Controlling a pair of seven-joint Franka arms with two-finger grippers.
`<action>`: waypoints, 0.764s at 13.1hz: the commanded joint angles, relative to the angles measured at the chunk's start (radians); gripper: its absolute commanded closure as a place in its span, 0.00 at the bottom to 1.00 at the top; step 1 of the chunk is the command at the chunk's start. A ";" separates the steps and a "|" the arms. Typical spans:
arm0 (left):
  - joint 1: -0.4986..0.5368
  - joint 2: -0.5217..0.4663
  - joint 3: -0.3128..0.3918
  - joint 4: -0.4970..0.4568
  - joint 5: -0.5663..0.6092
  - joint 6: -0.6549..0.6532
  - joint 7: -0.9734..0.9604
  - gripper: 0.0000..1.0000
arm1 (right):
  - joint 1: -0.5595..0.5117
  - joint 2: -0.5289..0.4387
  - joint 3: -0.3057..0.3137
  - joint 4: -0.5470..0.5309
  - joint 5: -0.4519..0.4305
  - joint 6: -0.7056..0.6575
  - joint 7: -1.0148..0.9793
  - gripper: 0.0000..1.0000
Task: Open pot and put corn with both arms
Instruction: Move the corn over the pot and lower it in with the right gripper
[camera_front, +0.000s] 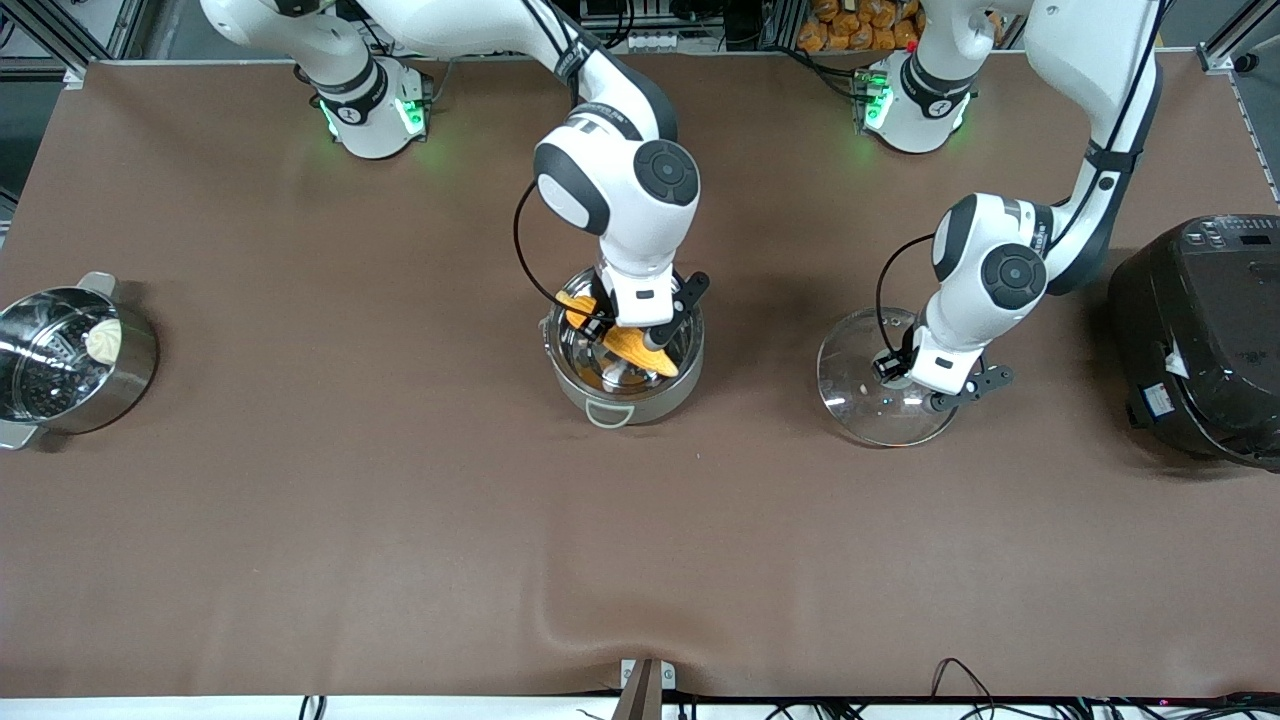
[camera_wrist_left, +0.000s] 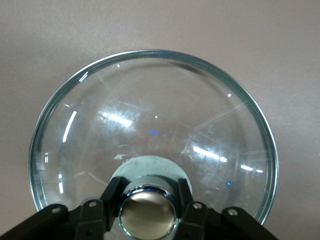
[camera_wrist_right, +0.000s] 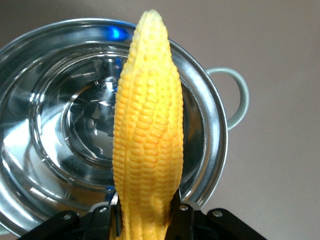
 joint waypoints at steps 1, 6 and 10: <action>0.016 -0.011 -0.014 -0.021 0.020 0.039 0.012 1.00 | 0.044 0.021 -0.010 0.012 -0.081 -0.013 0.068 1.00; 0.014 0.029 -0.014 -0.007 0.019 0.036 0.013 1.00 | 0.077 0.027 -0.010 -0.006 -0.097 -0.015 0.156 0.00; 0.014 0.038 -0.013 0.029 0.019 0.031 0.002 0.00 | 0.063 0.020 -0.010 -0.006 -0.097 -0.032 0.158 0.00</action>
